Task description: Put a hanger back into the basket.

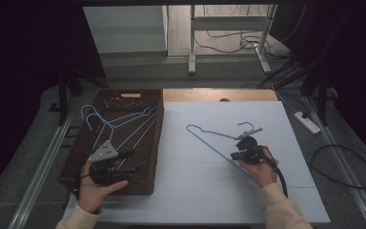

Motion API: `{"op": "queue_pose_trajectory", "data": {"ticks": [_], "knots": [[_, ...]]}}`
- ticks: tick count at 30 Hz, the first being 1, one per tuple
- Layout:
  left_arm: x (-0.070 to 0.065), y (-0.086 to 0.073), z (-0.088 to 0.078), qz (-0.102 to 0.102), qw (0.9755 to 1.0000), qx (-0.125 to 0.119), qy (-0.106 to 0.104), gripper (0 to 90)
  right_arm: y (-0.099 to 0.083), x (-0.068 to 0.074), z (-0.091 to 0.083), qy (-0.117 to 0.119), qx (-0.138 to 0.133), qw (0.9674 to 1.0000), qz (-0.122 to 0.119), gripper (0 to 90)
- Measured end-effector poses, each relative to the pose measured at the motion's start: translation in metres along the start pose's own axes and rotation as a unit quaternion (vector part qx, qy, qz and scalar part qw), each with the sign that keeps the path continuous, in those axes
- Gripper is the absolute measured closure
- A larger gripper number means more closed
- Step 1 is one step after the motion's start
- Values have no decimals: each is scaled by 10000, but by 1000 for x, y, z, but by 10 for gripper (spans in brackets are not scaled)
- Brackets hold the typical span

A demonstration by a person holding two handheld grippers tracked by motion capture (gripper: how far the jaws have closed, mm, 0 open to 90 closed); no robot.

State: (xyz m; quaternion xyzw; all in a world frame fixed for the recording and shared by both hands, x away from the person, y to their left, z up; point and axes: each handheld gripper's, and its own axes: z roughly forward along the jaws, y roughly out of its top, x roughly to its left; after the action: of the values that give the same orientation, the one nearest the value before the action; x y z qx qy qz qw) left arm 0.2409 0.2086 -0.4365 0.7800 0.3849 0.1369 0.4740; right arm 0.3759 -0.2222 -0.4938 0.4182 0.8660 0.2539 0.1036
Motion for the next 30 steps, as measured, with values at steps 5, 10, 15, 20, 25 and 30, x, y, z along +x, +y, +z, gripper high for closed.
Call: {"op": "queue_pose_trajectory", "data": {"ticks": [5,10,15,20,25,30], "knots": [[1,1,-2,8,10000,-31,-10,358,35,10,25,117,-185,9998,8,900],[2,1,-3,1,10000,-43,-6,358,57,12,51,126,-130,9998,62,899],[2,1,-4,1,10000,-57,-3,358,65,12,62,162,-146,9996,188,900],[3,1,-4,-7,10000,-49,-3,358,67,19,64,315,-109,9993,154,900],[2,1,-3,7,10000,-42,-13,358,62,28,61,466,-64,9989,44,900],[2,1,-4,1,10000,-46,-7,358,52,42,56,673,11,9976,-139,900]]}}
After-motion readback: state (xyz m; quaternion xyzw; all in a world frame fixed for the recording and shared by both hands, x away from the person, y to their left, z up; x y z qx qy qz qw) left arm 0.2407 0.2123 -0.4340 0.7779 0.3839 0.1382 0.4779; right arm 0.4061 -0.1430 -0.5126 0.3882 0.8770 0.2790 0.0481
